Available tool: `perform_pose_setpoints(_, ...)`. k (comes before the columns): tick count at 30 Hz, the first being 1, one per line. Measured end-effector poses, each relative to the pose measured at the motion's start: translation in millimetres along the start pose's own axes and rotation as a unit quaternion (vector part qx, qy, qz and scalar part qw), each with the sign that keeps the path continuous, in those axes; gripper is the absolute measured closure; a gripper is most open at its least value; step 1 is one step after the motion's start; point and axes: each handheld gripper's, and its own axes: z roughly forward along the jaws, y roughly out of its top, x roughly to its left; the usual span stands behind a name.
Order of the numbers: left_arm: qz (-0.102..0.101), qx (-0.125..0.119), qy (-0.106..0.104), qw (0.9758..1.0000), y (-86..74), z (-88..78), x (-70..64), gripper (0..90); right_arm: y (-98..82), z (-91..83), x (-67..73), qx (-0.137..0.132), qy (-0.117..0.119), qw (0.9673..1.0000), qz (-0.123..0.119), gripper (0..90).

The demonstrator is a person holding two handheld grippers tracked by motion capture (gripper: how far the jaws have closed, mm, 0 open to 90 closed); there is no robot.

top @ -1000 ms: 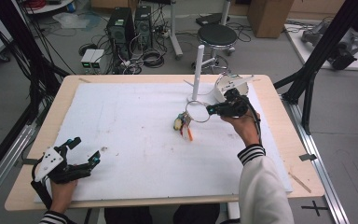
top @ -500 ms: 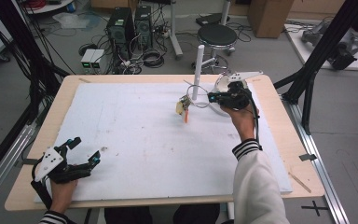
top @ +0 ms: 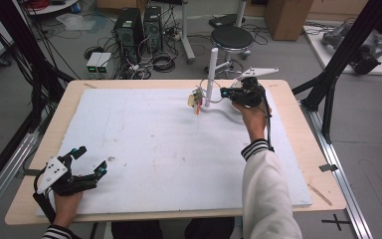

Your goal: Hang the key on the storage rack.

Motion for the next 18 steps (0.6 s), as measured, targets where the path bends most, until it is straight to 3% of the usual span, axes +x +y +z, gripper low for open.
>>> perform_pose_setpoints(18, 0.000, 0.000, 0.000, 1.0000, 0.0, 0.2, -0.1, 10.1, -10.5, 25.0, -15.4, 0.011, -0.022, 0.9991, 0.033, 88.4)
